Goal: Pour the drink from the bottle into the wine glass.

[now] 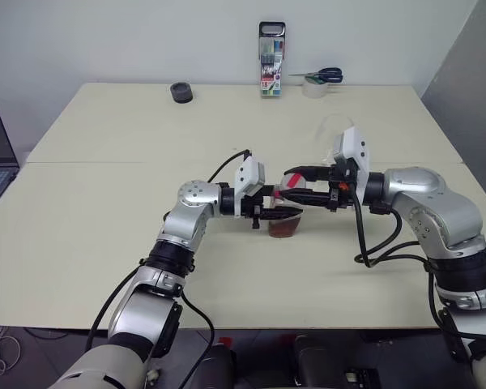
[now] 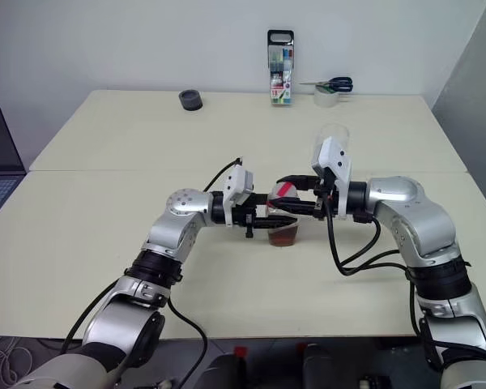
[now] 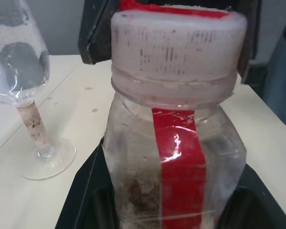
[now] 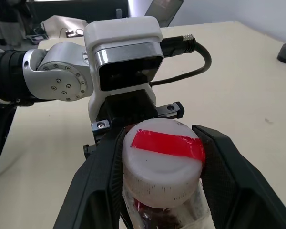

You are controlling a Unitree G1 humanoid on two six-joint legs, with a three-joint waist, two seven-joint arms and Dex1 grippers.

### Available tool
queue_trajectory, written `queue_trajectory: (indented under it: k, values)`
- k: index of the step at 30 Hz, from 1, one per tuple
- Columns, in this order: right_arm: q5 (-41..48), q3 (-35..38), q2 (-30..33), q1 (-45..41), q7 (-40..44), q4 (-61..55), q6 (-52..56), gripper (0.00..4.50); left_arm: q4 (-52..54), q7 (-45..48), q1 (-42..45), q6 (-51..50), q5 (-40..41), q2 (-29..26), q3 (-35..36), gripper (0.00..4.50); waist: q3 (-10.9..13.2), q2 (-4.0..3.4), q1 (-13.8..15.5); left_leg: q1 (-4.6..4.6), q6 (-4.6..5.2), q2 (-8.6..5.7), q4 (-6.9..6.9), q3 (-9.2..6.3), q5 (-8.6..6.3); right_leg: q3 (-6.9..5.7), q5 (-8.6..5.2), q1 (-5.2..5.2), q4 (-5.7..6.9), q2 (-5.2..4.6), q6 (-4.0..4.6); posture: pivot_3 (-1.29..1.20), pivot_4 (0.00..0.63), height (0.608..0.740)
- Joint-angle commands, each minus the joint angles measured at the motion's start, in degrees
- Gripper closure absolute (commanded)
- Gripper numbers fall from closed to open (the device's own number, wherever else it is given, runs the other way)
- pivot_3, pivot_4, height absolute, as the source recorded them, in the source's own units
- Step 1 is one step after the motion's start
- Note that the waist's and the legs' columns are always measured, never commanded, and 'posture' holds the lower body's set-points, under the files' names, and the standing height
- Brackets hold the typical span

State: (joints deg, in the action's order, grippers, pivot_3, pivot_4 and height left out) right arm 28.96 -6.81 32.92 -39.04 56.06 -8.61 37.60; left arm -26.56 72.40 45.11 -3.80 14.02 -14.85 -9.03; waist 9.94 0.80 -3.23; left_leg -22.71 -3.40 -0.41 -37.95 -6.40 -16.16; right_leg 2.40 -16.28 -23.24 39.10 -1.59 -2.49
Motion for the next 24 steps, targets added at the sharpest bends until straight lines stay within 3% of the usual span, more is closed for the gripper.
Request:
queue_trajectory:
  k: [1, 4, 12, 24]
  values:
    - [1.47, 2.33, -0.20, 0.97, -1.86, -3.23, 1.36, 0.96, 3.22, -0.53, 1.87, 0.30, 2.09, -0.18, 1.93, 2.74, 0.00, -0.01, 0.03, -0.05, -0.01, -0.03, -0.02, 0.01, 0.00, 0.00, 0.00, -0.04, 0.00, -0.05, 0.00, 0.00, 0.150, 0.740]
    - [4.68, 5.17, 0.70, 3.70, -4.77, -10.33, 5.69, 0.00, 3.63, -0.59, 1.61, -0.19, 2.73, -0.36, 2.07, 2.74, 0.00, 0.00, 0.30, -0.09, -0.04, -0.09, -0.09, 0.00, 0.02, 0.00, 0.00, -0.04, -0.01, -0.14, 0.00, 0.00, 0.150, 0.740]
    - [1.63, 6.77, -4.60, 7.98, -18.74, -18.18, 5.41, 0.00, 3.71, 0.67, 1.77, -0.90, 3.42, -0.57, 1.72, 2.74, 0.00, 0.00, 0.17, -0.05, -0.01, -0.06, -0.10, 0.04, 0.01, 0.03, 0.00, -0.04, 0.05, -0.09, -0.01, 0.00, 0.150, 0.740]
    - [-2.44, 7.93, -5.18, 6.37, -23.25, -14.78, 2.81, 0.00, 4.07, 0.86, 1.20, -0.72, 3.08, 0.08, 1.31, 2.74, 0.00, -0.01, 0.06, -0.05, -0.02, -0.06, -0.10, 0.03, 0.01, 0.02, 0.00, -0.04, 0.06, -0.07, 0.00, 0.00, 0.150, 0.740]
